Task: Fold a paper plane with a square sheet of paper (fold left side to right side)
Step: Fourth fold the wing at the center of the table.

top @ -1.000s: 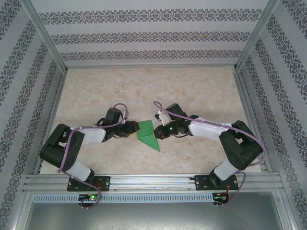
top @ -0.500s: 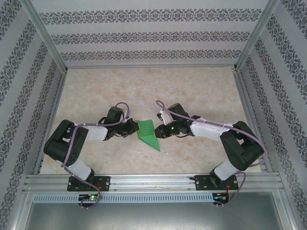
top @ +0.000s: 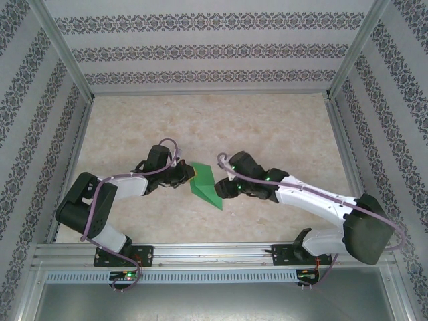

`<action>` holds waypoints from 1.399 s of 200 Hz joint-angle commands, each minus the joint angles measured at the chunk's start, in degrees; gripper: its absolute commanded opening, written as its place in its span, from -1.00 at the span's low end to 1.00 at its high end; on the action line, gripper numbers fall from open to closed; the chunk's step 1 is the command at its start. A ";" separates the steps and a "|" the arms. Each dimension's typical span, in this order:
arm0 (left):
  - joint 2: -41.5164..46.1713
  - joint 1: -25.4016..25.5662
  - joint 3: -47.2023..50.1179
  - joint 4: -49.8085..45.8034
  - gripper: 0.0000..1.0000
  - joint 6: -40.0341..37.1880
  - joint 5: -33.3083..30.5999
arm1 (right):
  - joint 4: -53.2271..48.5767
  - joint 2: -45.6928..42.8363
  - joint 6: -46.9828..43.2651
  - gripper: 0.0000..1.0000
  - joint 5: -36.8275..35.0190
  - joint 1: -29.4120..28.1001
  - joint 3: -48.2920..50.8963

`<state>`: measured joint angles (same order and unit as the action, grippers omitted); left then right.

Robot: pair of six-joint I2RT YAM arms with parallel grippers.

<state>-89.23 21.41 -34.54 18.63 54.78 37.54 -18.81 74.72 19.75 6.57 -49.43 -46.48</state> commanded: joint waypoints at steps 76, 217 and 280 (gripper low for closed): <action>2.03 1.18 -2.68 -1.85 -0.97 2.61 1.30 | -0.88 15.44 4.96 0.19 -22.03 -14.14 -6.13; 1.59 1.56 -2.80 -1.86 -0.97 2.78 0.69 | -0.70 22.14 5.89 -0.19 -27.27 -16.01 -8.52; 1.46 1.56 -2.63 -1.93 -0.95 2.78 0.26 | -1.08 23.01 6.14 -0.49 -27.50 -16.09 -8.79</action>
<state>-88.42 22.44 -36.03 17.54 57.12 37.93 -19.49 96.84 25.36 -19.33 -64.77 -53.78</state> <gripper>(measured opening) 0.044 0.273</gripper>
